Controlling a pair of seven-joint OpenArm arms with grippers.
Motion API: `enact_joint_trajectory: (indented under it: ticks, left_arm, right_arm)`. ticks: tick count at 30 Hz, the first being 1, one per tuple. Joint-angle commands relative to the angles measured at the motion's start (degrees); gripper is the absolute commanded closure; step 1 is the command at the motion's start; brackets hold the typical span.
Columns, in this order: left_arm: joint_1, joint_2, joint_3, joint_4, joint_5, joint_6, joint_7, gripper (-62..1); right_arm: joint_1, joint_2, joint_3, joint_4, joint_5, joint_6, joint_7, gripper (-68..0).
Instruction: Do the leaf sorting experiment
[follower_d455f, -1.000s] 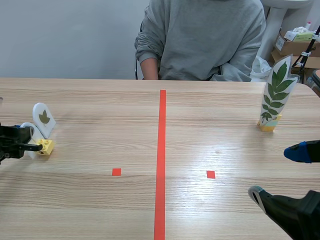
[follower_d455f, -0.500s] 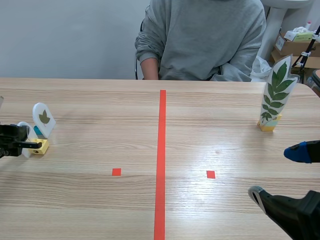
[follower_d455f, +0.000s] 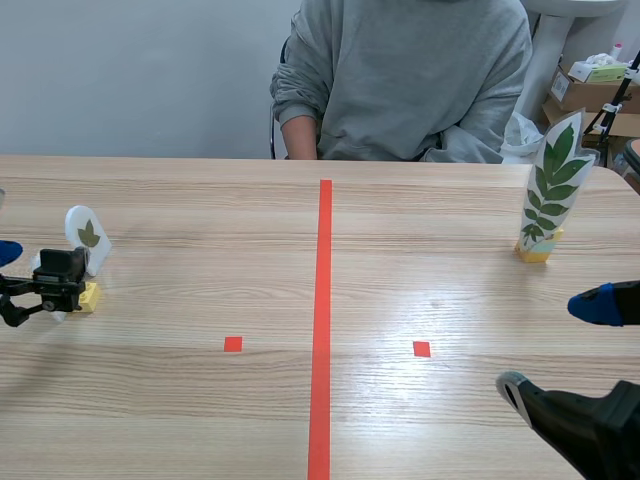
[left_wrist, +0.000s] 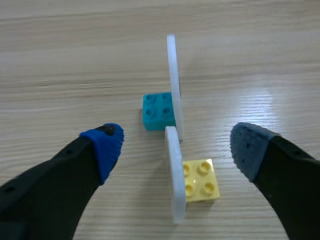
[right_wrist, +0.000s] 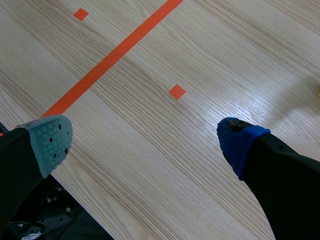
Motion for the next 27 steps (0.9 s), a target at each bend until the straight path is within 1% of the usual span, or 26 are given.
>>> enact_joint_trajectory:
  ticks: [1, 3, 4, 7, 9, 13, 19, 21, 23, 25, 27]
  left_arm:
    - [0.76, -0.83, -0.13, 1.40, -0.39, -0.24, -1.40, -53.4]
    - [2.25, -1.03, -0.13, 1.46, -0.63, -1.79, -3.15, -53.8]
    - [3.28, -1.25, -0.13, 1.64, -0.90, -3.13, -4.22, -53.8]
    - [8.39, -1.77, -0.46, 5.35, -1.46, -4.50, -6.84, -53.8]
    - [13.05, -1.79, -1.09, 10.34, -1.68, -5.11, -6.95, -53.8]
    - [24.61, -1.79, -1.57, 23.30, -1.84, -7.28, -6.95, -53.8]
    - [39.85, -1.77, -1.40, 39.82, -4.02, -12.04, -6.82, -53.8]
    - [43.32, -1.77, -1.40, 44.02, -4.63, -14.27, -6.67, -53.8]
    - [46.07, -1.77, -1.40, 47.52, -6.54, -16.41, -5.57, -53.8]
    - [48.09, -1.77, -1.38, 50.27, -7.06, -18.05, -3.80, -53.8]
    - [49.72, -1.77, -1.33, 52.52, -7.39, -18.67, -1.88, -53.8]
  right_arm:
    - [0.66, 0.79, 0.46, -0.04, 0.44, 0.66, 0.44, -59.1]
    - [0.66, 0.79, 0.46, -0.04, 0.46, 0.66, 0.48, -59.1]
    - [0.66, 0.79, 0.46, -0.04, 0.46, 0.66, 0.52, -59.1]
    - [0.66, 0.79, 0.61, -0.04, 0.44, 0.66, 0.48, -59.1]
    - [0.63, 0.79, 0.61, -0.04, 0.42, 0.66, 0.44, -59.1]
    - [0.66, 0.79, 0.61, -0.04, 0.44, 0.66, 0.50, -59.1]
    - [0.66, 0.79, 0.61, -0.04, 0.44, 0.66, 0.50, -59.6]
    - [0.66, 0.79, 0.61, -0.04, 0.44, 0.66, 0.50, -61.6]
    - [0.66, 0.79, 0.61, -0.04, 0.46, 0.66, 0.50, -63.7]
    - [0.66, 0.79, 0.61, -0.04, 0.46, 0.66, 0.52, -63.9]
    - [0.66, 0.79, 0.61, -0.02, 0.48, 0.66, 0.61, -63.8]
